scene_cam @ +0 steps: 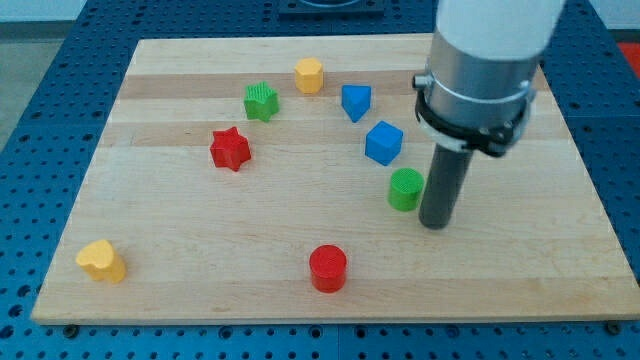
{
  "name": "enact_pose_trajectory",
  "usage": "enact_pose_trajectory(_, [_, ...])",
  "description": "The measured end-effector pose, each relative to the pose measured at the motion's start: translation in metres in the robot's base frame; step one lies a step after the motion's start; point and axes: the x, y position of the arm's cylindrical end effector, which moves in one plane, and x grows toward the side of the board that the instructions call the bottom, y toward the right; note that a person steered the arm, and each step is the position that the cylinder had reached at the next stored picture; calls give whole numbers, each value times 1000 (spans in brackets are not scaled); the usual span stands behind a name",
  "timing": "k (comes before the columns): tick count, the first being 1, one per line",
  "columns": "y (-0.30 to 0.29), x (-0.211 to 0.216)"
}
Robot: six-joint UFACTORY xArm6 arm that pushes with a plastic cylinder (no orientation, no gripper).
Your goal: Slide the red circle towards center
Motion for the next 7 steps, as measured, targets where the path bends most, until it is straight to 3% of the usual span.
enact_pose_trajectory(2, [-76, 85])
enact_pose_trajectory(5, [-126, 77])
enact_pose_trajectory(7, [-126, 63])
